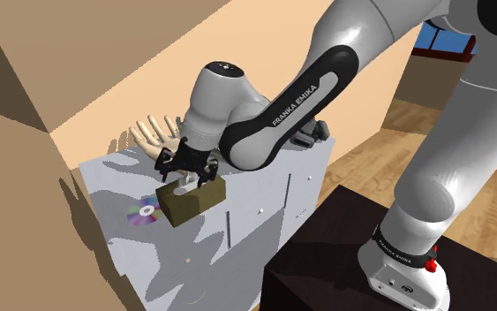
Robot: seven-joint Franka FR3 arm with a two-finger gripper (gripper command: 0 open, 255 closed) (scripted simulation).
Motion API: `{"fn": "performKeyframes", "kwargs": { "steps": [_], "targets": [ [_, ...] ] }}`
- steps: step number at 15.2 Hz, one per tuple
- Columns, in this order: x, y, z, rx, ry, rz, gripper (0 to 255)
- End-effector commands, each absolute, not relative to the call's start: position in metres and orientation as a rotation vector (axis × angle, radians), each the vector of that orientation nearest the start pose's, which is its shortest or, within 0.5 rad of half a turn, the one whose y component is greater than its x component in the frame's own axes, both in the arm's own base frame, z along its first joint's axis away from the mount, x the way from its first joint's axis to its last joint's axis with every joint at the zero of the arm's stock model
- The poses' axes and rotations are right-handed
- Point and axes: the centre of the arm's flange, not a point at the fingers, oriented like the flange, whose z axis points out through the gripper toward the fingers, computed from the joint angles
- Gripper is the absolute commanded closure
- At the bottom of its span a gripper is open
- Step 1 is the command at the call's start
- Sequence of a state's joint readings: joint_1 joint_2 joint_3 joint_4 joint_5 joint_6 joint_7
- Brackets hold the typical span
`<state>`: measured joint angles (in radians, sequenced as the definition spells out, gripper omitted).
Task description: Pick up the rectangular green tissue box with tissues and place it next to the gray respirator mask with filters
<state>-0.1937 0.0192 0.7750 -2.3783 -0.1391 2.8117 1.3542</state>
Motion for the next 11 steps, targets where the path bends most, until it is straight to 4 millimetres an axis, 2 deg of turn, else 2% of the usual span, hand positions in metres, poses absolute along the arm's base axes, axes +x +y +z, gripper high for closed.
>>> {"fn": "performKeyframes", "kwargs": {
  "steps": [1, 7, 8, 11],
  "targets": [
    [0.4428, 0.2982, 0.3586, -2.652, 0.898, -0.408, 0],
    [0.4428, 0.2981, 0.3587, -2.652, 0.898, -0.408, 0],
    [0.4428, 0.2981, 0.3587, -2.652, 0.898, -0.408, 255],
    [0.4430, 0.2981, 0.3586, -2.652, 0.898, -0.408, 255]
  ]
}}
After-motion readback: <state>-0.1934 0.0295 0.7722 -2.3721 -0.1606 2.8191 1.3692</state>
